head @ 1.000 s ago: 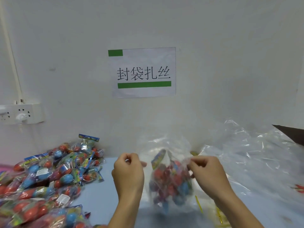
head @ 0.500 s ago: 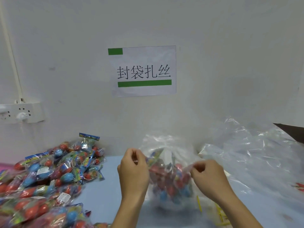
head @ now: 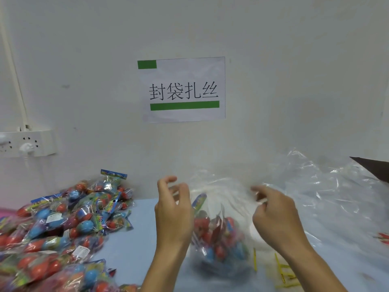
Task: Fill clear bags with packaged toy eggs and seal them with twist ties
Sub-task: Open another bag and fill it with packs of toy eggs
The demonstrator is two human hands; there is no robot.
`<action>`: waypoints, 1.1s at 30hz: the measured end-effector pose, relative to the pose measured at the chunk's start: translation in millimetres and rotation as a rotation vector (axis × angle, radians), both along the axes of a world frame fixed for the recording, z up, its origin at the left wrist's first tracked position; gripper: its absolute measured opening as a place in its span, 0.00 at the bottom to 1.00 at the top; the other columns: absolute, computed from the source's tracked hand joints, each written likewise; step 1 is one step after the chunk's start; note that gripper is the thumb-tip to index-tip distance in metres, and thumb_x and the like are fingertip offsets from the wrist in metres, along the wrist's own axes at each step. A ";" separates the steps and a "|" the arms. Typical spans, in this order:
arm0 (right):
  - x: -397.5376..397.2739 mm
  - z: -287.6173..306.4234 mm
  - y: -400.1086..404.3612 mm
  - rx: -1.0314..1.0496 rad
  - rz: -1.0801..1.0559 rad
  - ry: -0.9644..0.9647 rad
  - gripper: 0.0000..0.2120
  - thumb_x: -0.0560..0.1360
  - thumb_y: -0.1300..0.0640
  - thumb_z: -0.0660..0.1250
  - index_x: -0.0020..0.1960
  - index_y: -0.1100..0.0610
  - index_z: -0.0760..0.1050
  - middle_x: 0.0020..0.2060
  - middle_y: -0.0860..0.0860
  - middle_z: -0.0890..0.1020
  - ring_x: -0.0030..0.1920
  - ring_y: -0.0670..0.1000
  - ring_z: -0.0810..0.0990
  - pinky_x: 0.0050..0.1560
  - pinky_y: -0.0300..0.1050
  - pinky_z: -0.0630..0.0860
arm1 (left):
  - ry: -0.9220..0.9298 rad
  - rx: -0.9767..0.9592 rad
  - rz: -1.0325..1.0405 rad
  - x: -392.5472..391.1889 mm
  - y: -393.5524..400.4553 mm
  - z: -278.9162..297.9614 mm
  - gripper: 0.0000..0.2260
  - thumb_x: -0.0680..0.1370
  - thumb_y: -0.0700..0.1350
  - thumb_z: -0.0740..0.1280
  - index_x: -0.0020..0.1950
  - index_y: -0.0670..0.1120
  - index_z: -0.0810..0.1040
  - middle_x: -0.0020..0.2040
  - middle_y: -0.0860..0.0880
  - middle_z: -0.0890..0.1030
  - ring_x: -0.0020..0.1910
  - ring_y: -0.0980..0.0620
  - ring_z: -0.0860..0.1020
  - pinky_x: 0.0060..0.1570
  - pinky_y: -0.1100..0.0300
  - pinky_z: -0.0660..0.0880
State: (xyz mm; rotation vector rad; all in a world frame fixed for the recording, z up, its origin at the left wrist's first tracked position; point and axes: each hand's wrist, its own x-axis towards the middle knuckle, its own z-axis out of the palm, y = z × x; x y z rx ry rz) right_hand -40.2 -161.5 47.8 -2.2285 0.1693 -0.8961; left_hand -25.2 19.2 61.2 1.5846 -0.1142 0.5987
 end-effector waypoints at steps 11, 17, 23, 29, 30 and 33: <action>-23.4 13.1 26.4 -0.260 0.424 0.024 0.10 0.75 0.58 0.68 0.49 0.42 0.78 0.46 0.38 0.78 0.54 0.36 0.73 0.53 0.28 0.65 | -0.184 0.696 -0.161 -11.0 -6.9 -2.0 0.21 0.78 0.35 0.60 0.46 0.65 0.72 0.69 0.59 0.66 0.68 0.60 0.66 0.52 0.81 0.61; -25.9 21.0 22.4 -0.361 0.328 0.201 0.18 0.73 0.65 0.66 0.37 0.42 0.80 0.50 0.41 0.66 0.59 0.44 0.64 0.59 0.37 0.63 | -0.090 0.799 -0.064 -17.3 -8.2 5.8 0.19 0.74 0.30 0.61 0.39 0.54 0.78 0.73 0.55 0.66 0.70 0.52 0.68 0.62 0.58 0.72; -26.0 18.0 23.8 -0.457 0.170 0.288 0.15 0.73 0.61 0.63 0.50 0.47 0.85 0.53 0.45 0.64 0.61 0.49 0.61 0.59 0.43 0.59 | 0.229 1.189 0.053 -21.5 -26.3 8.3 0.06 0.77 0.46 0.59 0.42 0.47 0.72 0.56 0.50 0.71 0.56 0.46 0.70 0.56 0.51 0.68; -26.1 13.0 26.5 -0.425 0.121 0.330 0.13 0.77 0.46 0.61 0.46 0.50 0.82 0.53 0.46 0.68 0.60 0.50 0.65 0.60 0.49 0.70 | 0.227 1.084 0.111 -24.9 -22.7 -13.5 0.13 0.76 0.60 0.63 0.43 0.51 0.75 0.56 0.55 0.70 0.56 0.49 0.70 0.56 0.52 0.72; -26.1 12.1 27.7 -0.405 0.118 0.343 0.15 0.77 0.41 0.61 0.45 0.50 0.81 0.53 0.46 0.68 0.60 0.50 0.65 0.59 0.50 0.72 | 0.208 1.061 0.126 -24.8 -21.3 -16.8 0.13 0.77 0.59 0.63 0.43 0.51 0.77 0.56 0.55 0.71 0.55 0.50 0.70 0.54 0.53 0.73; -23.7 7.9 32.0 -0.375 0.106 0.381 0.21 0.75 0.32 0.62 0.46 0.50 0.78 0.55 0.47 0.69 0.61 0.51 0.66 0.58 0.52 0.74 | 0.179 0.938 0.131 -19.7 -12.6 -23.4 0.12 0.78 0.55 0.64 0.41 0.50 0.80 0.52 0.55 0.72 0.51 0.52 0.73 0.49 0.56 0.75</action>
